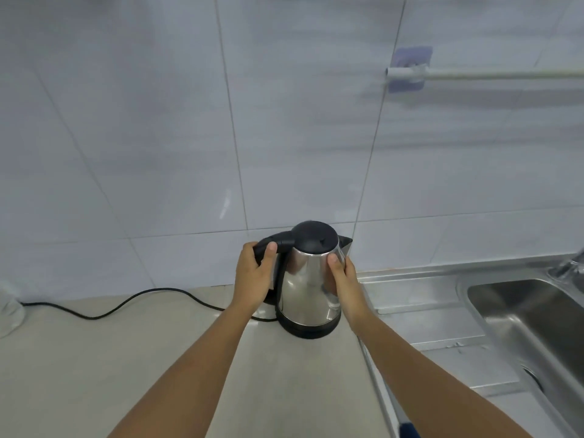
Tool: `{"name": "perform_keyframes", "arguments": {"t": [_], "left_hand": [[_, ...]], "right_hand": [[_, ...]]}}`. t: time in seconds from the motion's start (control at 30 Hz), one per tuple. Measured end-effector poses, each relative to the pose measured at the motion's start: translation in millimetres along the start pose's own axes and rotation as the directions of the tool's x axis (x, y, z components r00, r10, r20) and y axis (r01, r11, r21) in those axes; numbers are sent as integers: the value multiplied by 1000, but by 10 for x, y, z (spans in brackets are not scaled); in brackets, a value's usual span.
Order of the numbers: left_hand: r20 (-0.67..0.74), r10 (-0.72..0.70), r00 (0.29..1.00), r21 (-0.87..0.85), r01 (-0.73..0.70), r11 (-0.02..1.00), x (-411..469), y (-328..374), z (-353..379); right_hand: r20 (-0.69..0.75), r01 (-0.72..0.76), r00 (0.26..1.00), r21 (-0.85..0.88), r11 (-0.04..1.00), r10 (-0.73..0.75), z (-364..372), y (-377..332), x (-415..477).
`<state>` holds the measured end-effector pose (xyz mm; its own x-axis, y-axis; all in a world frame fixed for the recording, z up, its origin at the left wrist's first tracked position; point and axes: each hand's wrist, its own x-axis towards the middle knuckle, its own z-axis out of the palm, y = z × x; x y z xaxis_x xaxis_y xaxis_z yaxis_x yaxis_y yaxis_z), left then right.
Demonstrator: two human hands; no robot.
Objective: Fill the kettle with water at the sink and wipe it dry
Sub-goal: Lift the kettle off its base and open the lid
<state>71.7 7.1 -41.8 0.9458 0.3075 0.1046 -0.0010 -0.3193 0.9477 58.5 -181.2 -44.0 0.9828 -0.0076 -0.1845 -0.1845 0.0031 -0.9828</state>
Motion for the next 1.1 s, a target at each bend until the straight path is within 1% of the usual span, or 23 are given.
{"name": "perform_keyframes", "arguments": {"t": [0.07,0.23,0.33,0.53,0.63,0.8,0.93,1.0,1.1], "left_hand": [[-15,7,1000,-18,-8,1000,27,-24,19],[-23,14,1000,-42,-15,999,37,56,27],[-27,41,999,-56,-42,998,-6,161,-5],[-36,59,998,-82,-62,995,-385,359,-143],[-33,30,999,-104,-33,994,-702,403,-231],[-63,-72,995,-134,63,989,-1274,343,-356],[-86,-140,986,-145,126,981,-1751,243,-399],[-110,-151,982,-136,136,981,-1972,184,-422],[-152,-150,977,-127,131,983,-2268,102,-454]], "right_hand": [[-40,20,999,17,1000,-20,37,31,20],[-64,42,997,59,997,-38,43,0,-1],[-90,69,994,50,996,-64,8,-48,-62],[-81,104,992,37,994,-101,-77,-234,-514],[-55,89,995,57,994,-86,-126,-239,-840],[-55,106,993,9,994,-106,-210,-42,-1358],[-20,37,999,-50,998,-38,-306,165,-1776],[-7,23,1000,-86,996,-24,-346,274,-1963],[36,56,998,-86,995,-53,-417,376,-2219]]}}
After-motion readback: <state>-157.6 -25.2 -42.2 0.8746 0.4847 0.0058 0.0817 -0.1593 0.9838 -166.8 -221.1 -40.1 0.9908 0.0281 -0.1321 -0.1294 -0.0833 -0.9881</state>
